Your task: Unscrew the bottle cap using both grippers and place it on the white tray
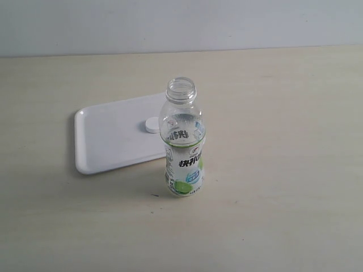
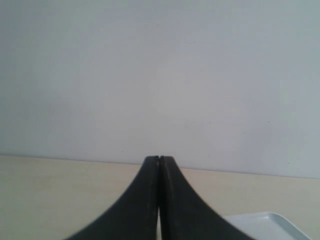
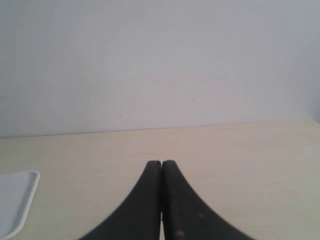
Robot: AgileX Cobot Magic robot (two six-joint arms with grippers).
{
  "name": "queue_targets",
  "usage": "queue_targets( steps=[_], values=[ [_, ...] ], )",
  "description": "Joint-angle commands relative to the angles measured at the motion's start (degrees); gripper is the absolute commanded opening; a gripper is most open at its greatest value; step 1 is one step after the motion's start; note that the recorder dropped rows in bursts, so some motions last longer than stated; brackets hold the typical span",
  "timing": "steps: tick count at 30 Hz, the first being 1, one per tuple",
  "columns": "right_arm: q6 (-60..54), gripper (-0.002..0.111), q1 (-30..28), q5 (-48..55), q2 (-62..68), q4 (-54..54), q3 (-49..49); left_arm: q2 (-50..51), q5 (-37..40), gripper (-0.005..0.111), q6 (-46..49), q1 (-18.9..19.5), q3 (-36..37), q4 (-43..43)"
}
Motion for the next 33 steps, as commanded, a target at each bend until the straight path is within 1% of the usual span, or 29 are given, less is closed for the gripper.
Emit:
queue_targets(
  steps=[1, 13, 15, 19, 33],
  values=[
    [-0.54, 0.000, -0.37, 0.01, -0.40, -0.13, 0.27, -0.37, -0.14, 0.000, -0.03, 0.03, 0.14, 0.12],
    [-0.54, 0.000, -0.37, 0.01, -0.40, -0.13, 0.27, -0.37, -1.21, 0.000, -0.03, 0.03, 0.14, 0.12],
    [-0.54, 0.000, -0.37, 0.01, -0.40, -0.13, 0.27, -0.37, -1.09, 0.000, 1.14, 0.03, 0.14, 0.24],
    [-0.54, 0.000, -0.37, 0.01, -0.40, -0.13, 0.27, -0.37, 4.09, 0.000, 4.79, 0.03, 0.14, 0.36],
    [-0.54, 0.000, -0.37, 0.01, -0.40, -0.05, 0.27, -0.37, 4.38, 0.000, 5.63, 0.03, 0.14, 0.36]
  ],
)
